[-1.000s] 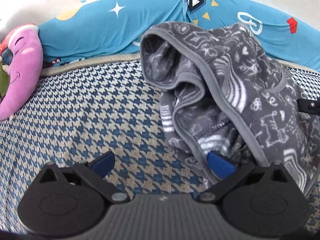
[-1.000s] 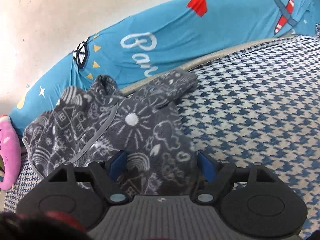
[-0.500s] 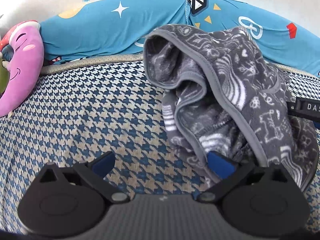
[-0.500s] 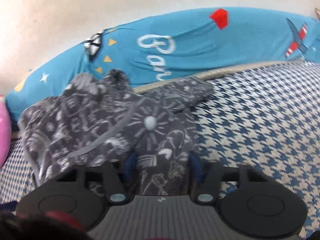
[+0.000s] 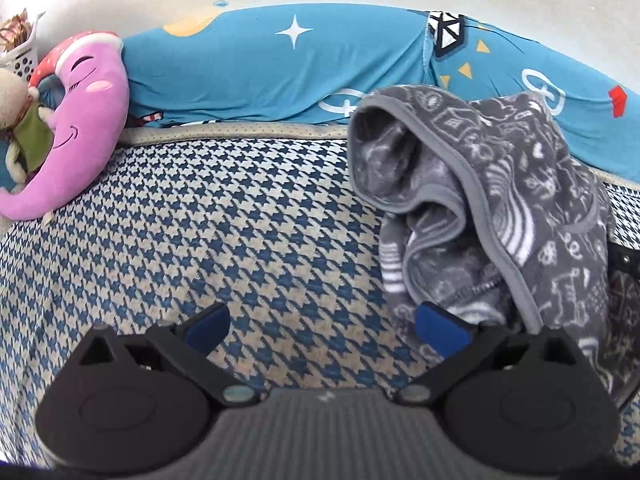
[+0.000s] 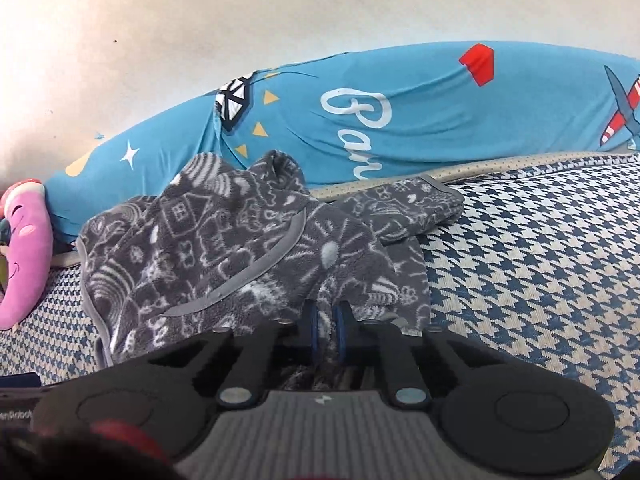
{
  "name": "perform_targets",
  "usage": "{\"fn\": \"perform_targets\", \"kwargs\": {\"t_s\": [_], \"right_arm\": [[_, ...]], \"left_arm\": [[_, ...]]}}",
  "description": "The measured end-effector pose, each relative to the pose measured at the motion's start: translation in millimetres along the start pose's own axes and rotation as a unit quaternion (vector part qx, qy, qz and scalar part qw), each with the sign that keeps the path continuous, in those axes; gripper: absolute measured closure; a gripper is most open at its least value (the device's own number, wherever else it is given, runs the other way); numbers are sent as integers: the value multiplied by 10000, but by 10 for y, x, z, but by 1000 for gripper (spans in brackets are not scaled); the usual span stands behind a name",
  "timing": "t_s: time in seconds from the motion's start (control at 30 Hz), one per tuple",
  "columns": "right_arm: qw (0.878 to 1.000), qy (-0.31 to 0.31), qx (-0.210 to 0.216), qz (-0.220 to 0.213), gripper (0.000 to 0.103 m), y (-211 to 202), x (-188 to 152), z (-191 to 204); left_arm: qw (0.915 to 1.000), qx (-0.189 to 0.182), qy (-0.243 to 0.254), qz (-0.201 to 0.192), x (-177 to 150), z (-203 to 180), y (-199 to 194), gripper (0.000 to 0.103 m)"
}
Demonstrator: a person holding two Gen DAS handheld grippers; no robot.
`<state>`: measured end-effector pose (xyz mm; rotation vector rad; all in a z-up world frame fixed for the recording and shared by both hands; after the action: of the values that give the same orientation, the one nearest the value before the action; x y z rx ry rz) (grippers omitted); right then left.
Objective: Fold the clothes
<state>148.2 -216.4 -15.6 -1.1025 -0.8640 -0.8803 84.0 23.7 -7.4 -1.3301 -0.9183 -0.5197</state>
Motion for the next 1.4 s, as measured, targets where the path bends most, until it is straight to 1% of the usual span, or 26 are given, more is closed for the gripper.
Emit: {"fn": "perform_targets", "kwargs": {"t_s": [0.07, 0.17, 0.23, 0.27, 0.47, 0.6, 0.73, 0.83, 0.9, 1.0, 1.17, 1.2, 1.27, 1.3, 1.33, 1.37, 1.4], "right_arm": [[9998, -2, 171, -55, 92, -36, 18, 33], [9983, -59, 560, -158, 92, -115, 48, 139], [9955, -122, 921, -181, 96, -168, 41, 245], [9935, -152, 1117, -163, 96, -184, 24, 298], [9892, -503, 1379, 37, 96, -208, -127, 510], [9852, -719, 1546, 168, 96, -226, -224, 638], [9812, -848, 1709, 299, 95, -251, -292, 668], [9744, -905, 1987, 535, 96, -271, -373, 735], [9722, -1148, 1961, 566, 96, -302, -451, 794], [9691, -1343, 2016, 467, 95, -376, -435, 821], [9732, -1261, 1922, 77, 94, -502, -213, 687], [9754, -1214, 1839, -23, 91, -517, -160, 638], [9804, -1069, 1645, -159, 79, -510, -68, 533], [9831, -980, 1534, -200, 66, -486, -33, 477], [9855, -890, 1422, -241, 57, -463, 3, 421], [9877, -801, 1310, -282, 55, -440, 38, 365], [9897, -711, 1198, -323, 48, -417, 74, 309]], "left_arm": [[9999, 25, -74, -71, 28, 32, -3, 0], [9994, 48, -255, -233, 93, 95, -30, 0], [9988, 60, -372, -316, 126, 137, -45, 0], [9984, 58, -410, -374, 141, 149, -53, 0], [9967, 13, -455, -679, 233, 141, -111, 0], [9962, -64, -397, -768, 246, 95, -138, 0], [9956, -141, -366, -850, 239, 49, -163, 0], [9961, -132, -292, -819, 219, -8, -132, 0], [9966, -149, -275, -766, 206, -47, -97, 0], [9975, -195, -274, -615, 169, -93, -11, 0], [9989, -127, -283, -354, 95, -136, 109, 0], [9990, -94, -259, -341, 83, -135, 118, 0], [9993, -49, -212, -319, 70, -131, 129, 0], [9993, -32, -201, -299, 63, -131, 132, 0], [9994, -20, -195, -282, 56, -131, 135, 0], [9994, -18, -198, -274, 50, -131, 136, 0], [9994, -15, -194, -269, 48, -135, 138, 0]]}}
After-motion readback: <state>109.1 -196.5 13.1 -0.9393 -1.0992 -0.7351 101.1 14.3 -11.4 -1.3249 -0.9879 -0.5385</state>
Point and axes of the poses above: each gripper's, at about its wrist camera, not at the fingertips, and y roughly the way its jaws point, z to its left, x to its top, the point moved 4 cm from there along y, roughly the way its jaws point, and after that the axes turned 15 degrees about -z, right-handed, at the moved point
